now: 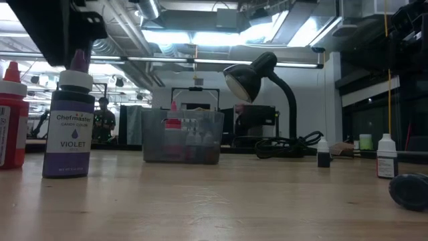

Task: Pick & Place food coloring
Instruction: Put the big purple food coloring bottle into the gray transparent bin

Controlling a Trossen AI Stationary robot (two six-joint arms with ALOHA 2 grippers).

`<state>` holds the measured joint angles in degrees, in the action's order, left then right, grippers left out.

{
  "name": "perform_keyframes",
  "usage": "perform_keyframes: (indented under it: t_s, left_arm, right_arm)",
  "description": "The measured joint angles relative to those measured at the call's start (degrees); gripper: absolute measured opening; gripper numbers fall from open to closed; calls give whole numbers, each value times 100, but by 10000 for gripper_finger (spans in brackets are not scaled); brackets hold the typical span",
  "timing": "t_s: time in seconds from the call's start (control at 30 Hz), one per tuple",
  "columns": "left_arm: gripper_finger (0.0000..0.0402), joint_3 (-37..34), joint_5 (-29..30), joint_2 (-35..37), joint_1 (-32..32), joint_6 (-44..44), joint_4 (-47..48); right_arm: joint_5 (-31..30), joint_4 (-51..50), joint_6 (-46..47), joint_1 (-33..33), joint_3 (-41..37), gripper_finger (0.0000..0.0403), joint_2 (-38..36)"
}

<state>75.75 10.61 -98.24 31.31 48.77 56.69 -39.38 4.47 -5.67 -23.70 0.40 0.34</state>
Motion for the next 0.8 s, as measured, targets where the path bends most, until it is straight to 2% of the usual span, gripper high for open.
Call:
perform_keyframes:
  t_s: [0.4, 0.8]
  left_arm:
    - [270, -233, -44, -376, -116, 2, -494]
    - [261, -499, -161, -393, -185, 2, -619]
  right_arm:
    - [0, 2, 0, 2, 0, 15, 2]
    - [0, 0, 2, 1, 1, 15, 1]
